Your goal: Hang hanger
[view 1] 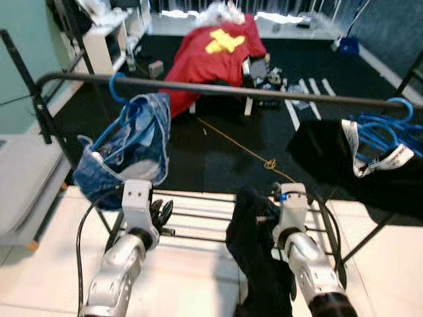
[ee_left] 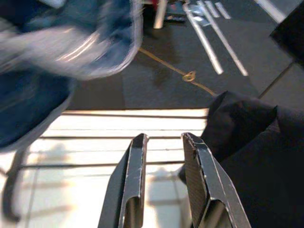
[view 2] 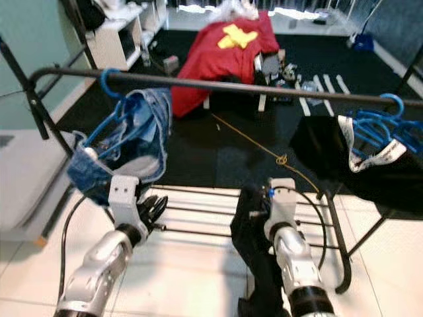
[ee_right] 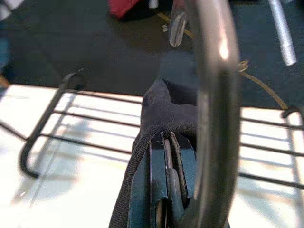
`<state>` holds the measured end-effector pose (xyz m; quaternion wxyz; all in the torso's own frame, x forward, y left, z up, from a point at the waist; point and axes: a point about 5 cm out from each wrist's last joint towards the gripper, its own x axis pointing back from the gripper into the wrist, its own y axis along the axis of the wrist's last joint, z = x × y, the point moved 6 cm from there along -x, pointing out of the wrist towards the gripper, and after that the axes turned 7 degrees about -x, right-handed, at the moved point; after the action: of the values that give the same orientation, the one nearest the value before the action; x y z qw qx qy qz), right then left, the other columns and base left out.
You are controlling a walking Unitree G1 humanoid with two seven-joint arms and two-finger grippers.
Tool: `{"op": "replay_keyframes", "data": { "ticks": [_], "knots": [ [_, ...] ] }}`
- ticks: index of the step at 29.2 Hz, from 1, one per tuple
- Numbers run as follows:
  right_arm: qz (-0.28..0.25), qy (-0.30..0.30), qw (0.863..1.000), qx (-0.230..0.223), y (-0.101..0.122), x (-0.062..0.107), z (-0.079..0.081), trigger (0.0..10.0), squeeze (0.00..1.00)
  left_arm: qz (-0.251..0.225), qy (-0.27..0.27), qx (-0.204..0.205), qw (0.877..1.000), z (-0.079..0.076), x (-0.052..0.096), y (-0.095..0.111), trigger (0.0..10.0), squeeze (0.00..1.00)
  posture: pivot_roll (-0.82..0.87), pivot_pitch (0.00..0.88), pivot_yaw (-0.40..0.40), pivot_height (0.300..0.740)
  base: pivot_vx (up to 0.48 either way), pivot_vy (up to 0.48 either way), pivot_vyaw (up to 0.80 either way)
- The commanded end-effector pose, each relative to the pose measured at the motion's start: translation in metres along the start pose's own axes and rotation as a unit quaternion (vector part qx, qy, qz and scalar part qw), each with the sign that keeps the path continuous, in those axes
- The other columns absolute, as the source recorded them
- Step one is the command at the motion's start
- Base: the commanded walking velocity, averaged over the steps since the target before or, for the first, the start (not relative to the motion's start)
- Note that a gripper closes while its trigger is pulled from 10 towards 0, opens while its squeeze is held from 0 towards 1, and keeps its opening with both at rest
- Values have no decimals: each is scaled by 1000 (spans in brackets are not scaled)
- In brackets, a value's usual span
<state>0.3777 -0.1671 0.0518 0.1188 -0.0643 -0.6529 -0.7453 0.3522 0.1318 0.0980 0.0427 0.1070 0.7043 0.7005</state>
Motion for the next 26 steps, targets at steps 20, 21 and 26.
{"op": "replay_keyframes", "data": {
  "ticks": [20, 21, 26],
  "knots": [
    [-3, 12, 1000, -11, -1, -4, 16, 10000, 0, 37, 15, -6, 999, 9, -5, -9, 10000, 0, 100, 109, 35, 740, -79, 0, 0],
    [-3, 12, 1000, -11, -1, -4, 16, 10000, 0, 37, 15, -6, 999, 9, -5, -9, 10000, 0, 100, 109, 35, 740, 0, 0, 0],
    [-9, 5, 1000, -15, 2, -2, 11, 10000, 0, 39, 9, -11, 999, 5, -13, -9, 10000, 0, 99, 99, 42, 740, 0, 0, 0]
  ]
}}
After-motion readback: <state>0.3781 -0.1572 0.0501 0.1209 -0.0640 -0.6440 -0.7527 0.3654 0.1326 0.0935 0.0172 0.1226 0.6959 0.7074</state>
